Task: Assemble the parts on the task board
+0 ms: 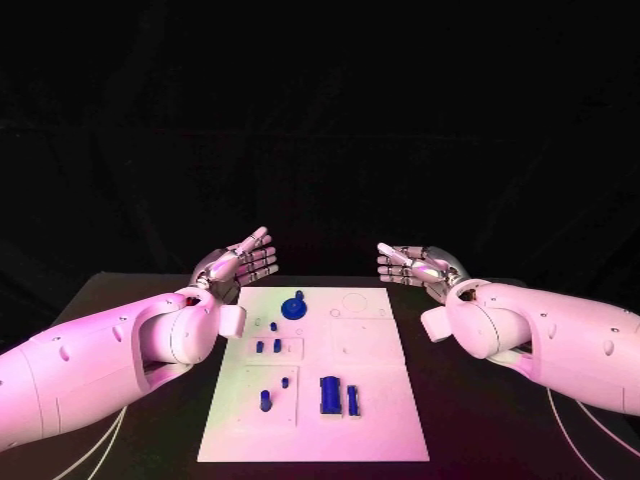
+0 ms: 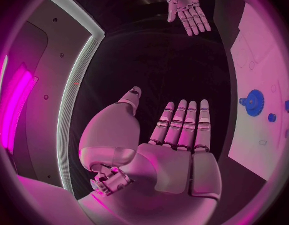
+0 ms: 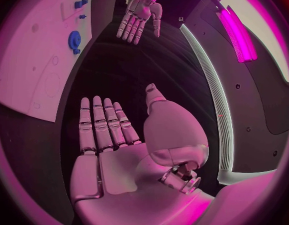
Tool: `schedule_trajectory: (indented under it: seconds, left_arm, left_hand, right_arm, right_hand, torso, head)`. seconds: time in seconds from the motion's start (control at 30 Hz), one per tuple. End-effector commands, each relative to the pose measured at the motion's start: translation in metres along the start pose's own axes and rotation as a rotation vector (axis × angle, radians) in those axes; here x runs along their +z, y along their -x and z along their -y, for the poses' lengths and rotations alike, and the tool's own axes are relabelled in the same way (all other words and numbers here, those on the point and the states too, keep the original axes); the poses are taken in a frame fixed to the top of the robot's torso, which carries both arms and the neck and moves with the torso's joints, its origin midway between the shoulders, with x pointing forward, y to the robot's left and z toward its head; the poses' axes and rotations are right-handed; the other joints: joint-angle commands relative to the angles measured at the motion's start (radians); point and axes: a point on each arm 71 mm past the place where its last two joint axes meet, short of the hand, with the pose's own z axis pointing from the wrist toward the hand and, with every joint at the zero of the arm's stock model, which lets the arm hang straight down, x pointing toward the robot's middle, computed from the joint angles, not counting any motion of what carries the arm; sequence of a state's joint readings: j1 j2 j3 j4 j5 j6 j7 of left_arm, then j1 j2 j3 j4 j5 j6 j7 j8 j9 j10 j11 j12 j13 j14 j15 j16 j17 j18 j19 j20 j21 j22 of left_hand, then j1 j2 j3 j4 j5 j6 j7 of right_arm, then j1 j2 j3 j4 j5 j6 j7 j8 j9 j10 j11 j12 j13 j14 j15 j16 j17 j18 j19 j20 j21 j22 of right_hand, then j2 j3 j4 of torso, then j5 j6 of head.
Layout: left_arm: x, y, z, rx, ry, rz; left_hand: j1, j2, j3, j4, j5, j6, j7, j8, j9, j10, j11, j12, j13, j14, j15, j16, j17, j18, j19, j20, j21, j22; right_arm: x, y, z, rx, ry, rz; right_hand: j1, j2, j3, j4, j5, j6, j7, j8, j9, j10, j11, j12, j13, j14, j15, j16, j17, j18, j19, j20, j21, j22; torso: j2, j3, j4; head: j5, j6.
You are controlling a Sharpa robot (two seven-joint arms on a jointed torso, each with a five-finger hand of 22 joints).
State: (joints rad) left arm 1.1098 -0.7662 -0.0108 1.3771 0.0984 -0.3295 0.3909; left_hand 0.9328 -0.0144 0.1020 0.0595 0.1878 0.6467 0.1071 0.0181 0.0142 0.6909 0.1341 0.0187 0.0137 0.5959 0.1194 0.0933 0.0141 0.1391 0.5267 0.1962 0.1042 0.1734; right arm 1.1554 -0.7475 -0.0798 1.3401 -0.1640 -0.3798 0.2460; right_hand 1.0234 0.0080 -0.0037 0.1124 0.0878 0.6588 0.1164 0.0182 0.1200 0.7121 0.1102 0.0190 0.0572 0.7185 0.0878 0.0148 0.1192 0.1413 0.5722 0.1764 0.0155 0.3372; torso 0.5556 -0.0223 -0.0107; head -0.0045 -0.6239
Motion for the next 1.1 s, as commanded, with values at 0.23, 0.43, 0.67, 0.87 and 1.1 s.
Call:
schedule_trajectory:
  seconds: [0.23,0.43,0.67,0.87,1.1]
  left_arm:
    - [-0.020,-0.021,-0.005,0.121,-0.081,0.140]
    - [-0.031,-0.032,-0.008,0.168,-0.112,0.190]
    - [-0.034,-0.035,-0.008,0.181,-0.121,0.204]
    - [-0.034,-0.035,-0.008,0.181,-0.121,0.204]
    - [-0.034,-0.035,-0.008,0.181,-0.121,0.204]
  left_hand:
    - [-0.441,0.014,-0.102,-0.059,-0.089,-0.306,-0.107,-0.018,-0.014,-0.327,-0.063,-0.019,-0.014,-0.281,-0.119,-0.093,-0.014,-0.063,-0.249,-0.093,-0.104,-0.082]
    - [-0.552,0.014,-0.102,-0.059,-0.111,-0.383,-0.107,-0.018,-0.014,-0.409,-0.134,-0.019,-0.014,-0.353,-0.119,-0.093,-0.014,-0.139,-0.312,-0.116,-0.104,-0.103]
    - [-0.650,0.014,-0.102,-0.059,-0.188,-0.451,-0.107,-0.018,-0.014,-0.481,-0.134,-0.019,-0.014,-0.415,-0.119,-0.093,-0.014,-0.139,-0.368,-0.196,-0.104,-0.173]
    - [-0.708,0.014,-0.102,-0.059,-0.188,-0.491,-0.107,-0.018,-0.014,-0.524,-0.134,-0.019,-0.014,-0.453,-0.119,-0.093,-0.014,-0.139,-0.398,-0.196,-0.104,-0.173]
    - [-0.767,0.014,-0.102,-0.059,-0.188,-0.532,-0.107,-0.018,-0.014,-0.568,-0.134,-0.019,-0.014,-0.490,-0.119,-0.093,-0.014,-0.139,-0.431,-0.196,-0.104,-0.173]
  right_arm:
    - [-0.025,-0.026,-0.005,0.096,0.123,0.183]
    - [-0.037,-0.035,-0.006,0.121,0.149,0.243]
    - [-0.039,-0.037,-0.007,0.125,0.153,0.253]
    - [-0.039,-0.037,-0.007,0.125,0.153,0.253]
    - [-0.039,-0.037,-0.007,0.125,0.153,0.253]
  right_hand:
    - [-0.483,-0.008,0.004,-0.112,-0.088,-0.311,-0.116,-0.018,-0.120,-0.337,-0.110,-0.019,-0.057,-0.340,-0.088,-0.015,-0.119,-0.061,-0.271,-0.083,-0.015,-0.159]
    - [-0.604,-0.008,0.004,-0.112,-0.088,-0.389,-0.116,-0.018,-0.120,-0.421,-0.110,-0.019,-0.057,-0.425,-0.088,-0.015,-0.119,-0.141,-0.338,-0.104,-0.015,-0.199]
    - [-0.712,-0.008,0.004,-0.112,-0.088,-0.459,-0.116,-0.018,-0.120,-0.496,-0.110,-0.019,-0.057,-0.500,-0.088,-0.015,-0.119,-0.141,-0.396,-0.176,-0.015,-0.235]
    - [-0.776,-0.008,0.004,-0.112,-0.088,-0.500,-0.116,-0.018,-0.120,-0.540,-0.110,-0.019,-0.057,-0.545,-0.088,-0.015,-0.119,-0.141,-0.432,-0.176,-0.015,-0.256]
    - [-0.840,-0.008,0.004,-0.112,-0.088,-0.541,-0.116,-0.018,-0.120,-0.585,-0.110,-0.019,-0.057,-0.590,-0.088,-0.015,-0.119,-0.141,-0.468,-0.176,-0.015,-0.337]
  torso:
    - [-0.011,0.0223,0.0107]
    - [-0.011,0.0223,0.0107]
    - [-0.011,0.0223,0.0107]
    - [-0.011,0.0223,0.0107]
    - [-0.011,0.0223,0.0107]
  head:
    - [0.005,0.024]
    - [0.005,0.024]
    - [0.005,0.024]
    - [0.005,0.024]
    - [0.005,0.024]
